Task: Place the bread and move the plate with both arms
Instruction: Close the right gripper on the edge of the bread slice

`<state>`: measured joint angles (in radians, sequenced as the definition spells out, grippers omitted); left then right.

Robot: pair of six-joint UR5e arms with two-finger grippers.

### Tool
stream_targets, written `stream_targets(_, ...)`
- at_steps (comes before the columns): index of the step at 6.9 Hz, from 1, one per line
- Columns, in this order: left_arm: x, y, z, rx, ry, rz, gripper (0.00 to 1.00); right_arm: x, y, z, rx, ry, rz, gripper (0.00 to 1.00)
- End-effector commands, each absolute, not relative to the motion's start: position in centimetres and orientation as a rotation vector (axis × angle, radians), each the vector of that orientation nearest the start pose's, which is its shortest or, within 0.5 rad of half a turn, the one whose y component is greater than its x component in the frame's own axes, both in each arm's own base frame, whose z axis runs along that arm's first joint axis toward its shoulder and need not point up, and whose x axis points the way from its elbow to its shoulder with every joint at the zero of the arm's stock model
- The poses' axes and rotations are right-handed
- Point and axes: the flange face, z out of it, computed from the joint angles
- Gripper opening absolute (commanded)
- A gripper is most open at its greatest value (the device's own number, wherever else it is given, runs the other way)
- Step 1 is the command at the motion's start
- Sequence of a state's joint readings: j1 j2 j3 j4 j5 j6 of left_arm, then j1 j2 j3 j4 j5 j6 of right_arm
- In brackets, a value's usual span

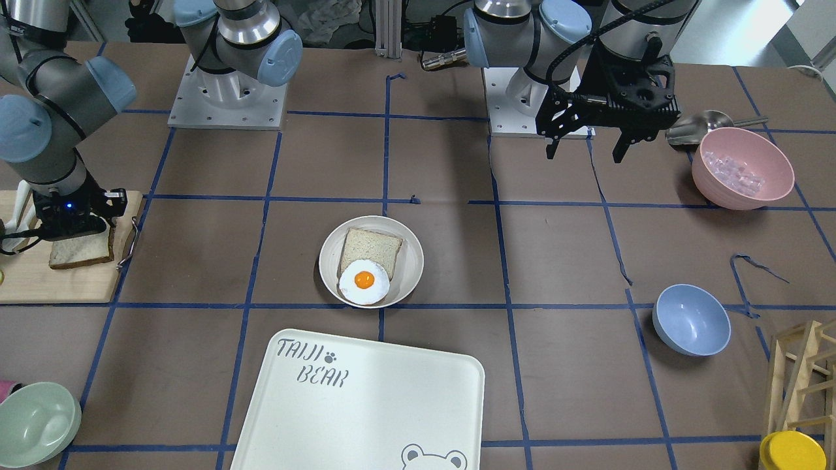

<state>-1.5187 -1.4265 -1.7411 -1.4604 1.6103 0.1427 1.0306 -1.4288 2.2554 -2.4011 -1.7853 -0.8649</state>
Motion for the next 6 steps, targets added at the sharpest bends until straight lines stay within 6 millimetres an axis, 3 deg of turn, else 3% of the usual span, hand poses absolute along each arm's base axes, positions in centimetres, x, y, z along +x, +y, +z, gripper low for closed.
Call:
stream_targets(1, -10.61, -44.49, 48.21, 0.139, 3.087, -0.124, 1.00, -12.07, -41.97, 19.33, -0.536, 3.253, 0.226, 0.44)
stream_targets(2, -10.63, -44.49, 48.21, 0.137, 3.088, -0.124, 1.00, -12.08, -41.98, 19.20, -0.539, 3.251, 0.230, 0.39)
stream_targets(3, -10.64, -44.49, 48.21, 0.137, 3.090, -0.124, 1.00, -12.12, -42.02, 19.26, -0.541, 3.252, 0.230, 0.15)
stream_targets(4, -10.63, -44.49, 48.21, 0.137, 3.088, -0.124, 1.00, -12.14, -42.02, 19.20, -0.541, 3.252, 0.234, 0.00)
stream_targets(6, -10.63, -44.49, 48.21, 0.137, 3.088, -0.124, 1.00, -12.29, -42.21, 19.78, -0.516, 3.275, 0.209, 0.00)
